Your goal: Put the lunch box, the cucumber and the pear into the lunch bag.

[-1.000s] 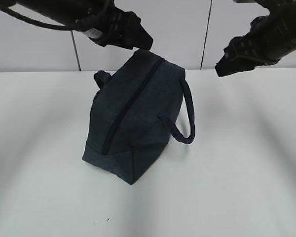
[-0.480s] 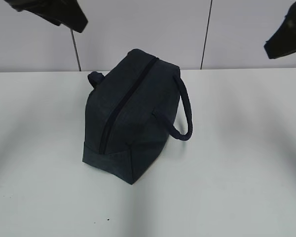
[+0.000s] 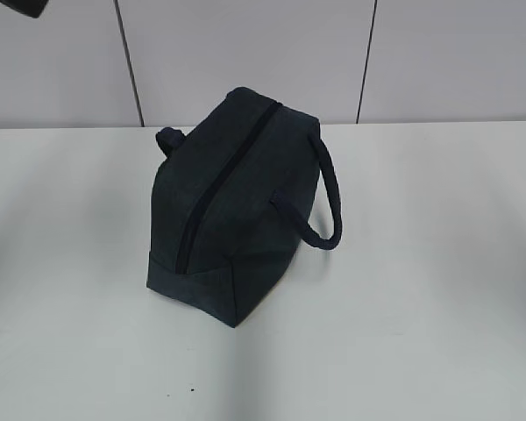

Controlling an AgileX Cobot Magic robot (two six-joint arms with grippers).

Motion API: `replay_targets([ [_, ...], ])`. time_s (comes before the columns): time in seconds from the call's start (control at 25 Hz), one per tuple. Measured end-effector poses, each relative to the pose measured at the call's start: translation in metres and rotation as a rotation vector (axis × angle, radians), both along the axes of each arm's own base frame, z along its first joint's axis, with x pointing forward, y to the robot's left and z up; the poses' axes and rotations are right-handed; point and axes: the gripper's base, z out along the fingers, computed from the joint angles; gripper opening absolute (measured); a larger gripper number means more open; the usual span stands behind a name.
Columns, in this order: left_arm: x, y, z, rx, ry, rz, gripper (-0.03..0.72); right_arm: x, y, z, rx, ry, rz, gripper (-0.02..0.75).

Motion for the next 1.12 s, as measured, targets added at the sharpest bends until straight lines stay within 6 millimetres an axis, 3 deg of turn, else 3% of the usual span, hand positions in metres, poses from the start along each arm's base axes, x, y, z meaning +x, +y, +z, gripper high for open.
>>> replay_targets([
  [0.16,-0.028,0.011,-0.006,-0.013,0.015,0.025,0.378,-0.038,-0.010,0.013,-0.005,-0.103,-0.065,0.365],
  [0.28,-0.054,0.022,-0.016,-0.030,0.036,0.055,0.379,-0.069,-0.019,0.009,-0.015,-0.160,-0.128,0.365],
  [0.44,-0.091,0.035,-0.033,-0.054,0.057,0.073,0.379,-0.109,-0.028,-0.016,-0.018,-0.194,-0.186,0.365],
  [0.6,-0.137,0.053,-0.041,-0.105,0.003,0.093,0.379,-0.139,-0.032,-0.059,-0.011,-0.193,-0.200,0.365],
  [0.84,-0.206,0.083,-0.055,-0.184,-0.182,0.109,0.375,-0.168,-0.035,-0.113,-0.001,-0.219,-0.204,0.365],
  [1.12,-0.242,0.109,-0.099,-0.125,-0.314,0.174,0.372,-0.177,-0.036,-0.128,0.016,-0.315,-0.201,0.365],
])
